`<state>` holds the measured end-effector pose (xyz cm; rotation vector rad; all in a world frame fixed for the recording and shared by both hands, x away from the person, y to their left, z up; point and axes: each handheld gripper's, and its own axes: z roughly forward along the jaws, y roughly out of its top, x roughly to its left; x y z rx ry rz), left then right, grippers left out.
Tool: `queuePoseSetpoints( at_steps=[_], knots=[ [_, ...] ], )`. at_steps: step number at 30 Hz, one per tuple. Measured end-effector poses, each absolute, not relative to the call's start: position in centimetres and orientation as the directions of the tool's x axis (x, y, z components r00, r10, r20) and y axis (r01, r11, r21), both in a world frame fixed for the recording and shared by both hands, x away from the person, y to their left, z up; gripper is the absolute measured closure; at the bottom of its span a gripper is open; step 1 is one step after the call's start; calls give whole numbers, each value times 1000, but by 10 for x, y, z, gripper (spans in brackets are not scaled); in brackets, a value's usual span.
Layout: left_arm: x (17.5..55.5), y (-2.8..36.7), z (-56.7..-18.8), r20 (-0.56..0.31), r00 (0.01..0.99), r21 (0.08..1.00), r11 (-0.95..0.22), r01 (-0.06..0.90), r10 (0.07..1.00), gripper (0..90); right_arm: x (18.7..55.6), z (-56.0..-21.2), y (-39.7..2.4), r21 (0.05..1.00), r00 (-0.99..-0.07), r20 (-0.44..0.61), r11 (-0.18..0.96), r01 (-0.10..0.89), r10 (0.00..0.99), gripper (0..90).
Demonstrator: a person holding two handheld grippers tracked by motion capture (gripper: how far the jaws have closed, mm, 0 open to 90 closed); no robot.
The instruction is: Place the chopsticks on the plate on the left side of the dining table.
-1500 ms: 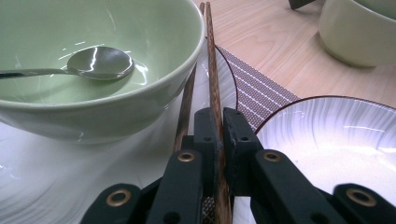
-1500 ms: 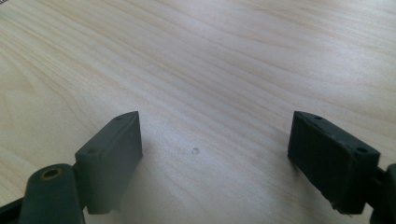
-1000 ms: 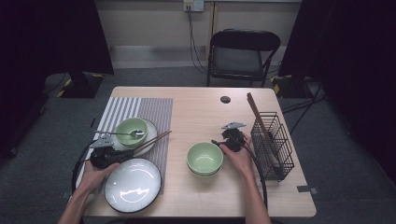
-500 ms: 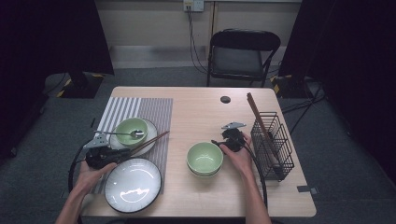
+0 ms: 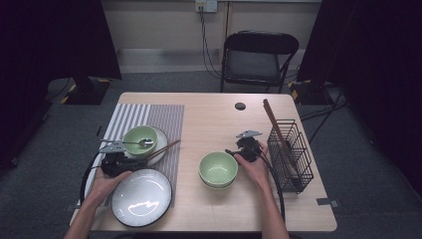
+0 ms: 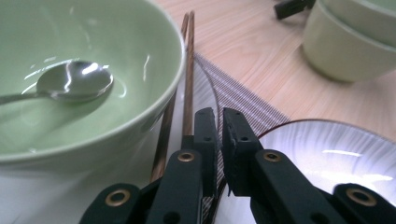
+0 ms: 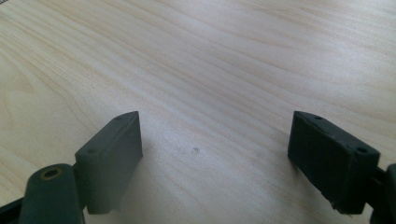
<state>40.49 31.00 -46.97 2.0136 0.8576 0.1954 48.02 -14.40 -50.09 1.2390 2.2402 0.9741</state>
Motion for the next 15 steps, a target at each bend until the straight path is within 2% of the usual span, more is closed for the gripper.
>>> queuePoseSetpoints(
  at_steps=[15],
  knots=[
    [403, 323, -470, -201, 732, 796, -326, 510, 651, 836, 480, -501, -144, 736, -527, -11, 364, 571, 850, 170]
  ],
)
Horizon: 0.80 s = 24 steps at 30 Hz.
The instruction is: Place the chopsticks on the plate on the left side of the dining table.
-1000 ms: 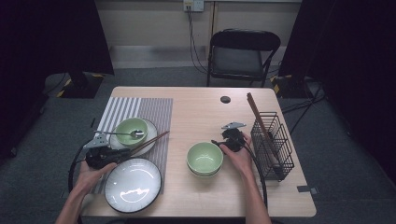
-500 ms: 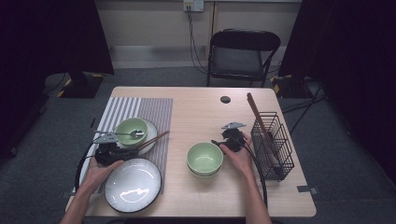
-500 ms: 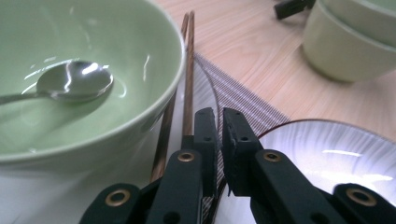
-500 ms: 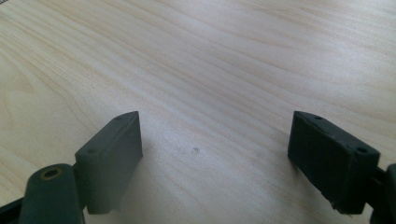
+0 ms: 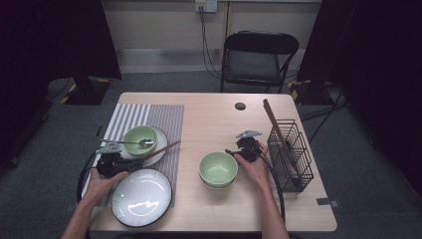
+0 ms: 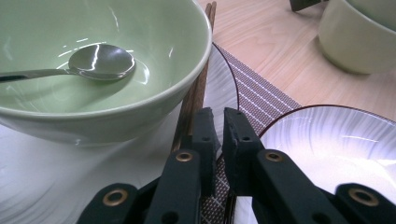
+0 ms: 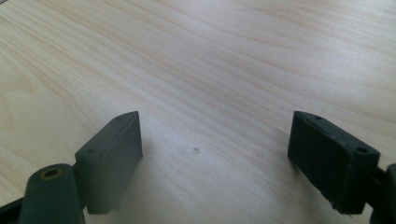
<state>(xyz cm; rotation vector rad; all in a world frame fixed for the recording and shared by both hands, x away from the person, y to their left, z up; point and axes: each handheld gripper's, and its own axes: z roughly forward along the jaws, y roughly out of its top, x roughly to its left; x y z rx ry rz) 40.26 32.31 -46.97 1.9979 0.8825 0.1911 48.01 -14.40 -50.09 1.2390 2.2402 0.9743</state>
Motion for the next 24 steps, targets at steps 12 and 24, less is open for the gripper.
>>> queuePoseSetpoints(
  at_steps=[12, 24],
  knots=[
    [397, 351, -462, -245, 699, 837, -217, 502, 671, 783, 480, -501, -144, 736, -526, -13, 364, 571, 850, 170],
    [403, 342, -475, -227, 689, 793, -281, 541, 688, 695, 480, -501, -144, 736, -526, -12, 363, 571, 851, 170]
  ],
)
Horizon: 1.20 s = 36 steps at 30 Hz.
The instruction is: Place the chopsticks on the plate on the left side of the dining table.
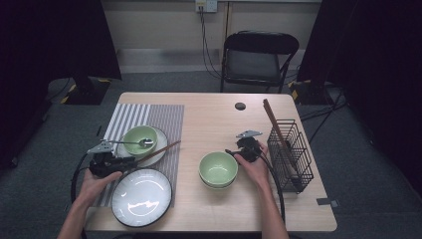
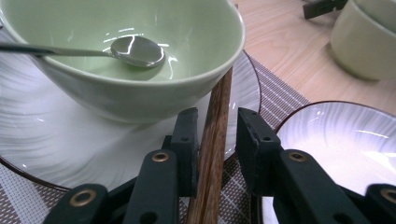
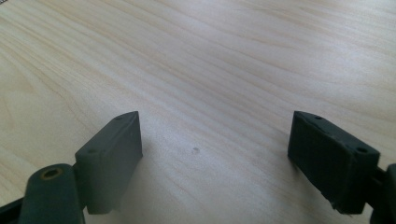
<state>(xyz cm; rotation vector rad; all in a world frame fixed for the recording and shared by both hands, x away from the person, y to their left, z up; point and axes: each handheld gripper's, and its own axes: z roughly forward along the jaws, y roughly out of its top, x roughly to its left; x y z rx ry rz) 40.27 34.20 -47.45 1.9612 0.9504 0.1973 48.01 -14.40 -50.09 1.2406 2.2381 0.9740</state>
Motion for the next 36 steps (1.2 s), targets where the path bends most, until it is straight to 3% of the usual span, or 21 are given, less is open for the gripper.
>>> queuePoseSetpoints(
  at_steps=[21, 36],
  knots=[
    [405, 337, -478, -222, 688, 785, -292, 546, 691, 752, 480, -501, -144, 736, -525, -12, 363, 571, 851, 170],
    [403, 353, -477, -214, 671, 781, -288, 554, 710, 705, 480, -501, -144, 736, -524, -11, 362, 572, 852, 170]
  ],
)
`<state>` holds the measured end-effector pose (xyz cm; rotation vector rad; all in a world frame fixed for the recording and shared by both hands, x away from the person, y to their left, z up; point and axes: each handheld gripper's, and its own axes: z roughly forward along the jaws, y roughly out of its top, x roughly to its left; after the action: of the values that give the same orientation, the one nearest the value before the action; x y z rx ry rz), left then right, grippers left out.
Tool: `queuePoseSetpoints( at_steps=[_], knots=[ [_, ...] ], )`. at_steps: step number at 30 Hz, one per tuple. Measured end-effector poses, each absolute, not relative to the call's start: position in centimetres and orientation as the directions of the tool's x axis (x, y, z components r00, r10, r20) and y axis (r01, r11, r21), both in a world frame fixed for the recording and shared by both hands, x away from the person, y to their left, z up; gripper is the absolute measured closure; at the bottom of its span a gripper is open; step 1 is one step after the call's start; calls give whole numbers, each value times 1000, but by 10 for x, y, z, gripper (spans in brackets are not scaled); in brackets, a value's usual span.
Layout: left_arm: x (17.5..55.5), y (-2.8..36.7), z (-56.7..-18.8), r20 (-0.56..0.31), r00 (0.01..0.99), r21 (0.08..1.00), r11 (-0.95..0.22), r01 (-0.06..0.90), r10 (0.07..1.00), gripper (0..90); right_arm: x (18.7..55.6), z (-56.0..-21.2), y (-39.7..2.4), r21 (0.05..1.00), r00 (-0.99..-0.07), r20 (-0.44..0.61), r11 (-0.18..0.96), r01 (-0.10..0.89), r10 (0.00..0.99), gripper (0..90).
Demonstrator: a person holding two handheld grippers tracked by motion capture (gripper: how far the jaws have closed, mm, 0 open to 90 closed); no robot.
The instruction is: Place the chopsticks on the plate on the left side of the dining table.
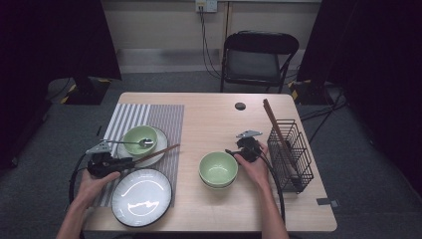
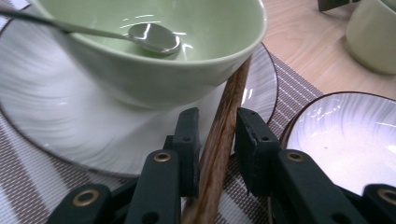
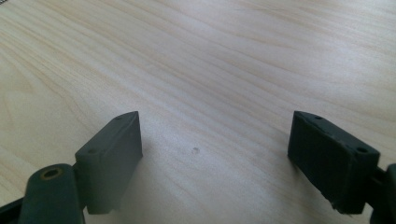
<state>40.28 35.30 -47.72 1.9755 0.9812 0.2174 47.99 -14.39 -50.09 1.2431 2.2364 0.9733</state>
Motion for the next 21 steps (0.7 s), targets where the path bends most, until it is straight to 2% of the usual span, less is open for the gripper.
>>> queuePoseSetpoints(
  at_steps=[15, 21],
  knots=[
    [403, 359, -477, -199, 651, 789, -274, 550, 732, 663, 480, -501, -144, 736, -523, -11, 361, 573, 852, 170],
    [402, 363, -477, -188, 632, 790, -267, 552, 752, 618, 480, -501, -144, 736, -523, -11, 361, 573, 852, 170]
  ],
)
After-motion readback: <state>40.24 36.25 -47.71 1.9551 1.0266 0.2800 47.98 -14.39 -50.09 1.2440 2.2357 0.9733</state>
